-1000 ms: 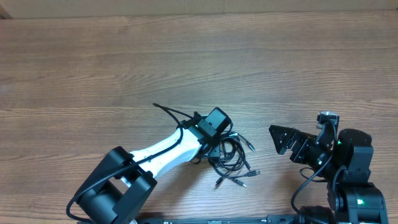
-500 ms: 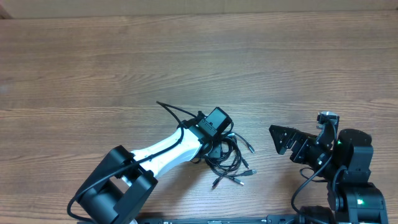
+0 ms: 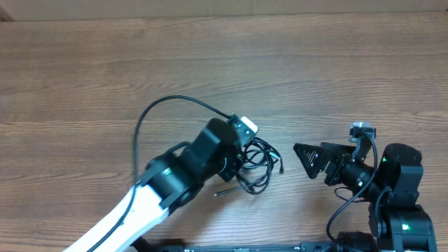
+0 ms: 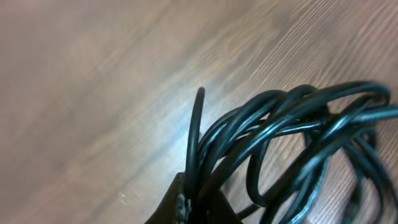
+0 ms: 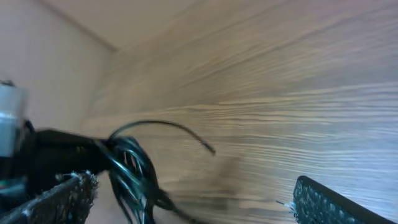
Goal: Untangle cables
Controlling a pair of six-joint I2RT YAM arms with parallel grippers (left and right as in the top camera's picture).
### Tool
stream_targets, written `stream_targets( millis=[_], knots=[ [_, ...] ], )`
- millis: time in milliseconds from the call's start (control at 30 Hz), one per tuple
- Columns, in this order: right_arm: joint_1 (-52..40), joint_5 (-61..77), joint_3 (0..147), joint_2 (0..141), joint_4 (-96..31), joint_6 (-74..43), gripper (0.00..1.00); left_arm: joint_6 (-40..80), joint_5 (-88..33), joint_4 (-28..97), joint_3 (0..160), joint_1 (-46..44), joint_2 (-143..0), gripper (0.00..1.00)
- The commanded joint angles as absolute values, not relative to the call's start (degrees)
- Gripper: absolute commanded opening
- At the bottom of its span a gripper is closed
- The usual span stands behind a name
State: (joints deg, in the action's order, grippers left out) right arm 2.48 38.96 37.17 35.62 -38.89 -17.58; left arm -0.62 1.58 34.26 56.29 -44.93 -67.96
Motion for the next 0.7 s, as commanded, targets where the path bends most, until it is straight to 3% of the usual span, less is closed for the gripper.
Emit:
stream_targets(
  millis=[0,267,467,667],
  knots=[
    [2.33,49.3,37.95,35.42,-36.75,-16.01,0.99,-9.74,1.89,34.02,57.28,-45.32,-62.83,0.04],
    [2.31,60.69,37.95,35.42,-31.9,-16.21,0.97,-9.91,-3.33,32.16,57.28,-45.41,-61.36,0.04],
    [2.2,64.49,37.95,35.42,-32.21,-13.21,0.96,-7.57,-7.46,23.83,57.28,-45.41,-61.36,0.04],
    [2.22,59.4,37.95,35.42,-34.68,-10.79,1.0,-1.45,-9.93,16.32,57.28,-45.41,-61.36,0.04]
  ],
)
